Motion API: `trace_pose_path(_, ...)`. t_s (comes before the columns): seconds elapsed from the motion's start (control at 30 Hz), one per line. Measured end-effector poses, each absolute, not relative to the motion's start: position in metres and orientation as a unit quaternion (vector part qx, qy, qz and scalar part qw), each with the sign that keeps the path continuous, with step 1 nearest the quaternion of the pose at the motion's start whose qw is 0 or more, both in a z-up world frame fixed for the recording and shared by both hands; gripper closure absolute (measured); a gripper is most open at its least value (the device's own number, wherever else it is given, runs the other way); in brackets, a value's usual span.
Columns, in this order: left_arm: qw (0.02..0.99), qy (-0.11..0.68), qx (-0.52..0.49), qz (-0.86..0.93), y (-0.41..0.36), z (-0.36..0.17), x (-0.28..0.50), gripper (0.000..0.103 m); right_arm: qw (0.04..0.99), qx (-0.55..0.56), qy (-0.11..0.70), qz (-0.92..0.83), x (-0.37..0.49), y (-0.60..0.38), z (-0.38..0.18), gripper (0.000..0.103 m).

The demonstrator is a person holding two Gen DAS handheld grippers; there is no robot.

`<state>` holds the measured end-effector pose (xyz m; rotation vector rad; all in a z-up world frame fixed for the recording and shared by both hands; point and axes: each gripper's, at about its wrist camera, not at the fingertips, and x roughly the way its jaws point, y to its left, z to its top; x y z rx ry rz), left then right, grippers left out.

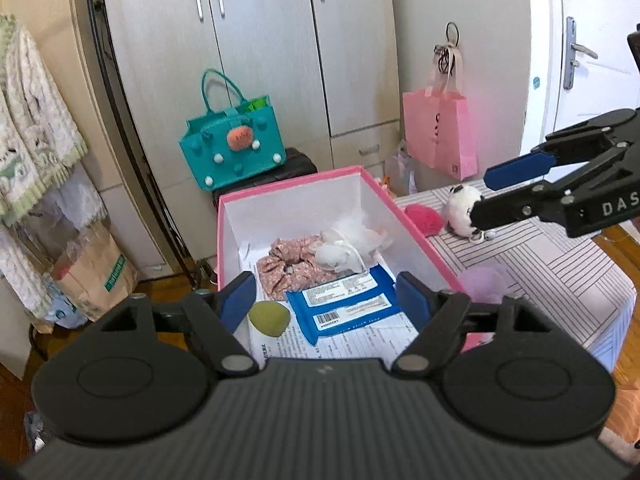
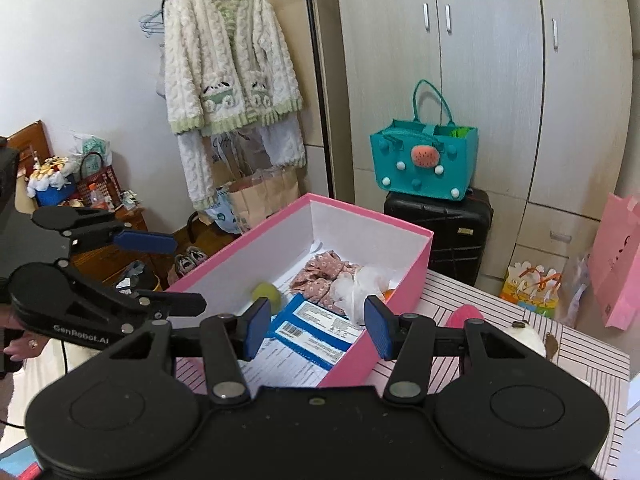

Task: Organize soft objects
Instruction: 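Withdraw both tools from the box and move toward the purple plush toy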

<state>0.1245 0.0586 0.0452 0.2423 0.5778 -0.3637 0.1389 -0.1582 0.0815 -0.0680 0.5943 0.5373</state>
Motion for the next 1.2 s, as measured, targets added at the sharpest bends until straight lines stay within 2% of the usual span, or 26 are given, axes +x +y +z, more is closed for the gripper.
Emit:
trace_pose_path(0.1,0.935,0.274,0.135,-0.179,0.053,0.050,0.107,0.021,0.922,-0.058,0.280,0.259,0.120,-0.158,0.087,0.039)
trace_pose_path(0.23,0.932,0.273,0.142,-0.193,0.047,0.055,0.086,0.019,0.926,-0.068,0.271,0.255,0.096,-0.160,0.094,0.038)
trace_pose_path(0.43,0.925,0.272,0.149,-0.221,0.037,0.065,0.061,0.019,0.928,-0.082,0.254,0.258,0.061,-0.172,0.104,0.032)
trace_pose_path(0.77,0.913,0.273,0.166,-0.254,0.019,0.068,0.032,0.015,0.936,-0.050,0.257,0.235,0.023,-0.210,0.097,0.013)
trace_pose_path(0.9,0.906,0.280,0.163,-0.273,0.011,0.061,0.029,0.009,0.935,-0.054,0.265,0.230,0.016,-0.220,0.085,0.012)
trace_pose_path(1.2,0.894,0.298,0.169,-0.290,-0.010,0.035,0.034,0.008,0.931,-0.071,0.263,0.244,0.018,-0.231,0.046,0.009)
